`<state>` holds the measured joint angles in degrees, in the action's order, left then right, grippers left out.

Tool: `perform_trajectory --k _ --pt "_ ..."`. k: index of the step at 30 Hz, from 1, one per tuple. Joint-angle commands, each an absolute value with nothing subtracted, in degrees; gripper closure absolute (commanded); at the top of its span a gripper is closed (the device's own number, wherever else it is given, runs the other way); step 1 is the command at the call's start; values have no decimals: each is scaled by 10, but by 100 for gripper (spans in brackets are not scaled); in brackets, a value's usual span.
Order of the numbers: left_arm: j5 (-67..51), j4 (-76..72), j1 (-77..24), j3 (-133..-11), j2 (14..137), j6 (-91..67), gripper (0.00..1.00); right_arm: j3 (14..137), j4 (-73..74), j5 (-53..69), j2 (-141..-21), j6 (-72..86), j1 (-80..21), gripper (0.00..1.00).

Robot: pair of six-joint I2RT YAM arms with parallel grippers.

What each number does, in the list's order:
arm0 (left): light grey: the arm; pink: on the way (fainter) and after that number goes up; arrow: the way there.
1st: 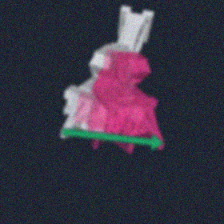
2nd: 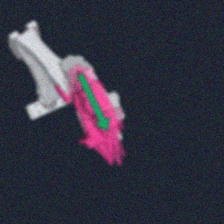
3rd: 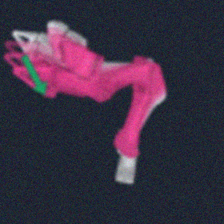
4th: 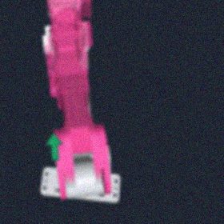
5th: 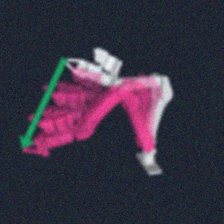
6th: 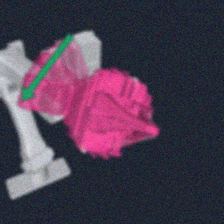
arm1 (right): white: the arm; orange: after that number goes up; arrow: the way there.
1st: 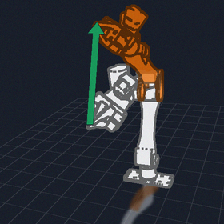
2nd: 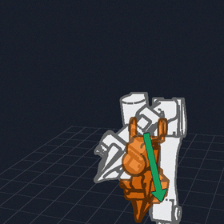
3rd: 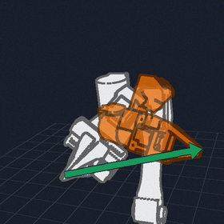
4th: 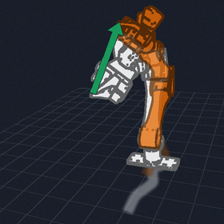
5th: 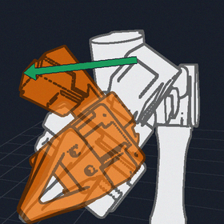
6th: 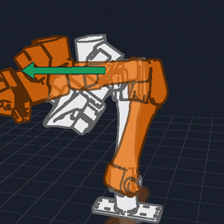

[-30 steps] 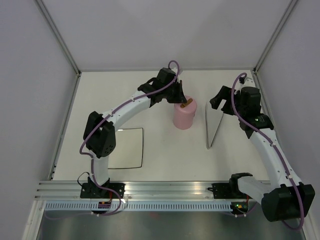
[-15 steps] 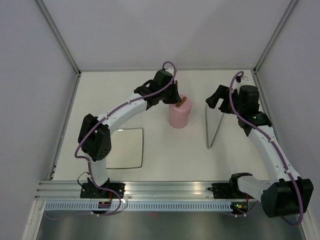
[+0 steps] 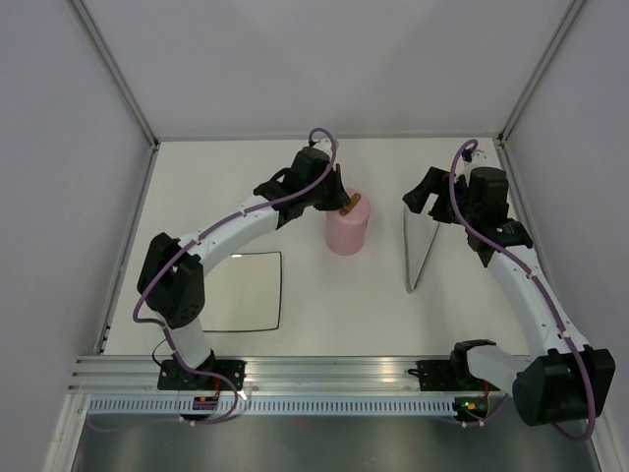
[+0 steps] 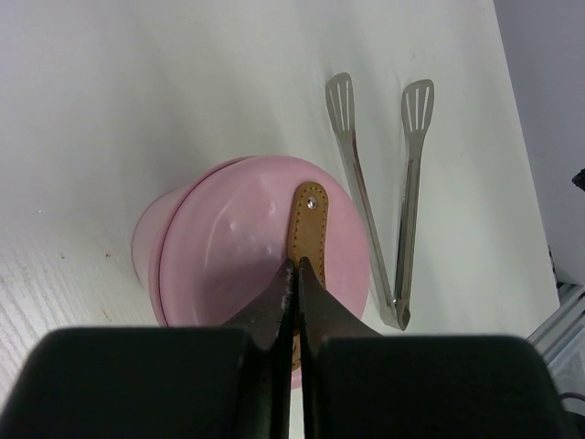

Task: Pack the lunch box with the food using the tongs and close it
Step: Close the box lid on the packing box.

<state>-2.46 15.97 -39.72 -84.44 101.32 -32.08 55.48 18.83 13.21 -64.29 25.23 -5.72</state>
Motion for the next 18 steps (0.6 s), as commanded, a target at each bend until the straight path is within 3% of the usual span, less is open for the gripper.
perform_trajectory --k 1,18 --pt "-16 132 -396 -831 986 -337 98 565 169 138 -642 252 -55 2" --pt "-37 107 -393 -833 959 -373 98 562 177 125 -622 250 -55 2"
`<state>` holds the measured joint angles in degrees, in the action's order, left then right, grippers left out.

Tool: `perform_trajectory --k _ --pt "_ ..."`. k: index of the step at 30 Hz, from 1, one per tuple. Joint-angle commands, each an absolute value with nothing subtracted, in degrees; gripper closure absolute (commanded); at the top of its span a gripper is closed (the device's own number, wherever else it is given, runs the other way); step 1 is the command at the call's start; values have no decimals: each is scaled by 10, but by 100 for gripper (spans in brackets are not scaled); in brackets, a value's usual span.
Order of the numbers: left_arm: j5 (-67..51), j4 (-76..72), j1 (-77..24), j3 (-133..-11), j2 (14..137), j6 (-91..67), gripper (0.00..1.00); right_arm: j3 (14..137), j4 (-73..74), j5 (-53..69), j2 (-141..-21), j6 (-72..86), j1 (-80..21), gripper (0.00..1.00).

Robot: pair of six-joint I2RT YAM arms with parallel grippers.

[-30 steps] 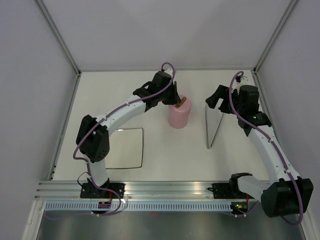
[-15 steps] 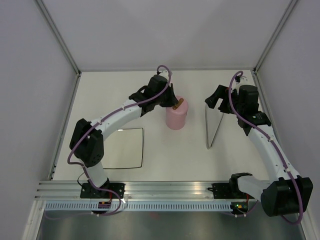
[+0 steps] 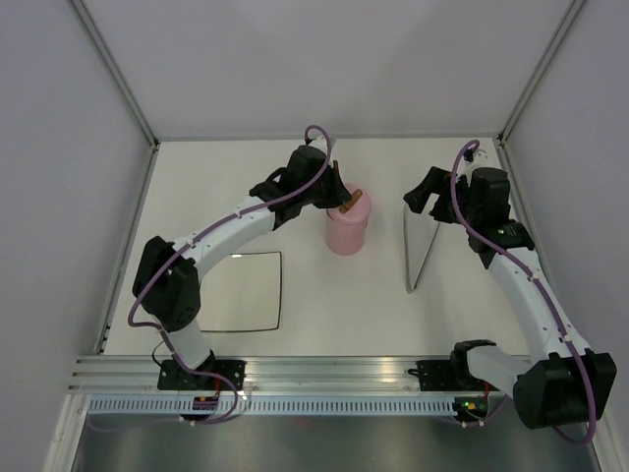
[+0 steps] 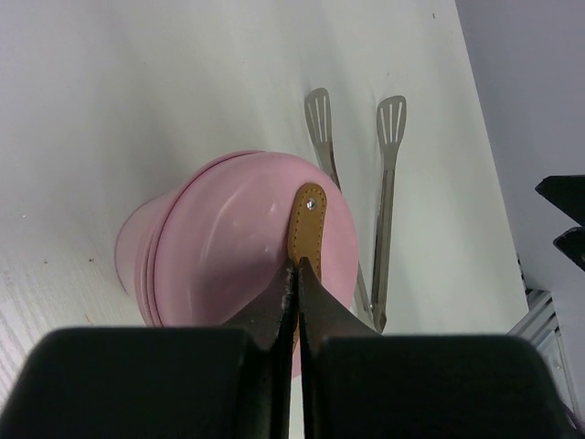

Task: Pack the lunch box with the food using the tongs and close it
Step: Close the box lid on the packing box.

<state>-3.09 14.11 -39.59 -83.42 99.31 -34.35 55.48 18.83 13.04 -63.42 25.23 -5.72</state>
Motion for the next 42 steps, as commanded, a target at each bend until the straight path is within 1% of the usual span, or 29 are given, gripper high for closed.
perform_trajectory --k 1,14,25,42 --pt "-33 105 -393 -831 958 -374 98 562 178 125 -622 250 -55 2" --pt "-3 103 -384 -787 944 -390 98 558 186 125 -621 247 -55 2" --pt "-49 96 -385 -822 985 -374 98 559 192 123 -618 248 -55 2" --pt "-55 131 -384 -858 1012 -367 98 550 171 159 -640 249 -55 2"
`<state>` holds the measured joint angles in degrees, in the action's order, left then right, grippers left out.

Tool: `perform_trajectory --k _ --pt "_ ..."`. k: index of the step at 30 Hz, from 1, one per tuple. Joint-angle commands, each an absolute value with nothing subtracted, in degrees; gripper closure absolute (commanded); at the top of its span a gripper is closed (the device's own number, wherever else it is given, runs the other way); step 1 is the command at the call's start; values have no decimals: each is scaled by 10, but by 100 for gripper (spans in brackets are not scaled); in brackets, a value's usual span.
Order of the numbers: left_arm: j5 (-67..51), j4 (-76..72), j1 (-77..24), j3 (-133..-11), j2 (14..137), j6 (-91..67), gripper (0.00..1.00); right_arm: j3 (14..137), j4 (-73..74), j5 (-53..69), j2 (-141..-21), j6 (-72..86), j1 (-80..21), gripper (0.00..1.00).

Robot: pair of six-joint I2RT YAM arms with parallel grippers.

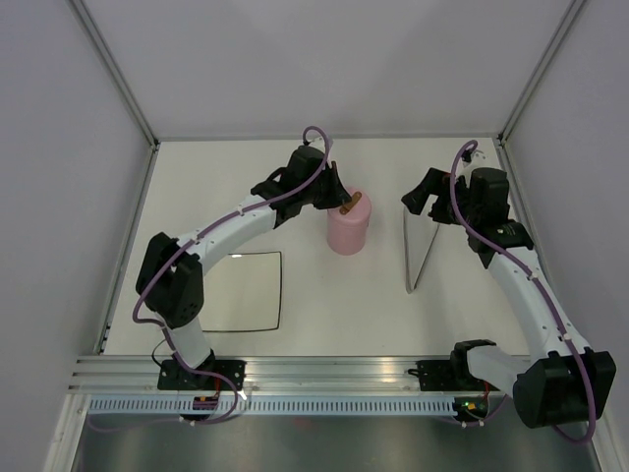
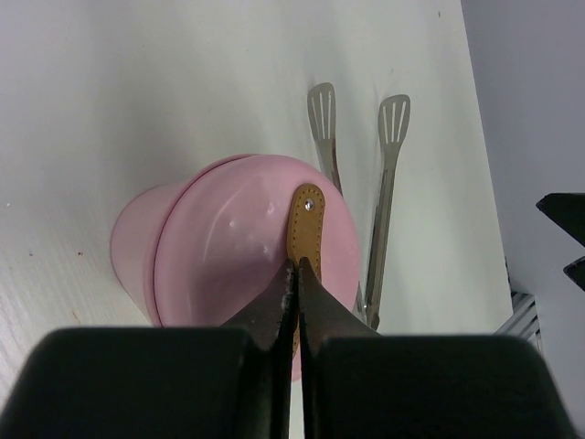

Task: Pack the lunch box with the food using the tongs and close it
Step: Close the box lid on the packing box.

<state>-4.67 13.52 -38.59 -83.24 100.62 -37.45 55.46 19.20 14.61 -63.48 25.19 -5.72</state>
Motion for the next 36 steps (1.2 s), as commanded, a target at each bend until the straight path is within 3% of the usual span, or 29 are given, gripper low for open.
perform_trajectory --k 1,36 --pt "-54 133 -384 -857 1012 -367 98 550 169 161 -640 250 -55 2" --pt "-58 45 -352 -727 951 -446 98 567 169 172 -674 242 -56 2"
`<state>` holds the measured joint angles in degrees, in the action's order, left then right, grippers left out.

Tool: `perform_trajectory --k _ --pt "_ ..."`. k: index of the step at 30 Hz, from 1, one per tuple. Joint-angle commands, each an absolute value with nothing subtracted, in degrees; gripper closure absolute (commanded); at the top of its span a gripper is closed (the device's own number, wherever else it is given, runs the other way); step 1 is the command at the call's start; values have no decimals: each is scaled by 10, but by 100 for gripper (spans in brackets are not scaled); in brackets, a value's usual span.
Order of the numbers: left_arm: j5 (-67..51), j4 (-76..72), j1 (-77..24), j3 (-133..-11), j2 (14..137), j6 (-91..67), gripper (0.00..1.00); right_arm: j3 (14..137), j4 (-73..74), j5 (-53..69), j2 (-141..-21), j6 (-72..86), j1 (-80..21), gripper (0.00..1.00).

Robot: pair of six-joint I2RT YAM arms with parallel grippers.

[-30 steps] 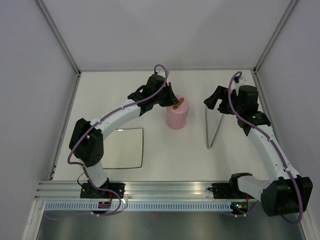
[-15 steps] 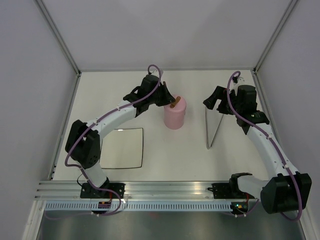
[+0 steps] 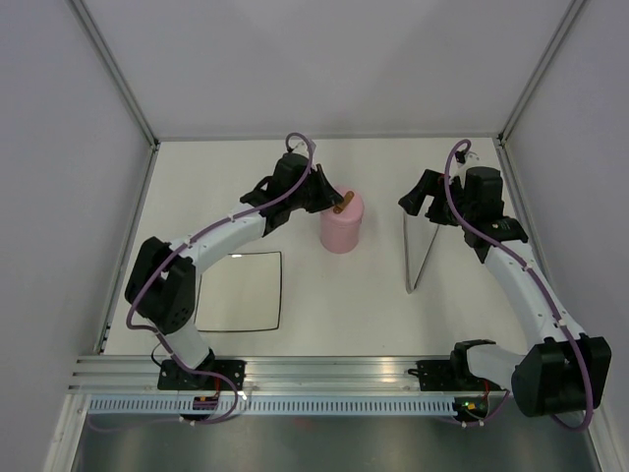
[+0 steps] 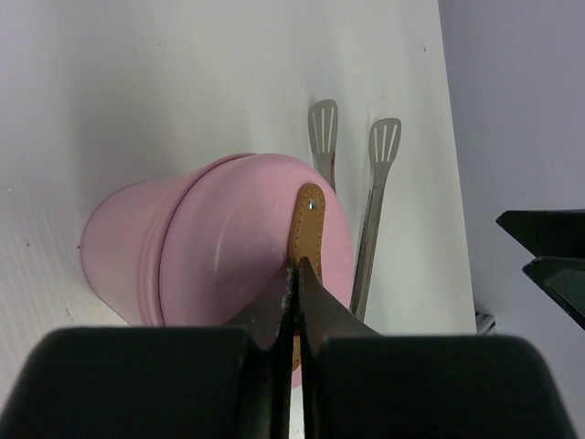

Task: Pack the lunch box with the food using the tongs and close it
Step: Close the box lid on the packing box.

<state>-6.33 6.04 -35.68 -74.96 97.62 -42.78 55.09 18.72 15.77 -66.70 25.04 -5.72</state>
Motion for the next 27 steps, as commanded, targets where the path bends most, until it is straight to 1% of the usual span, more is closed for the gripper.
perform_trajectory --k 1,11,18,27 --pt "-61 34 -350 -720 949 -454 98 570 169 174 -676 242 -56 2" --pt "-64 33 -345 -751 932 -441 98 580 166 174 -682 241 -67 3" --pt "-52 4 -345 -701 910 -461 98 570 168 172 -675 242 -69 3" --pt "-43 4 -345 -692 923 -471 98 572 171 171 -675 239 -70 3"
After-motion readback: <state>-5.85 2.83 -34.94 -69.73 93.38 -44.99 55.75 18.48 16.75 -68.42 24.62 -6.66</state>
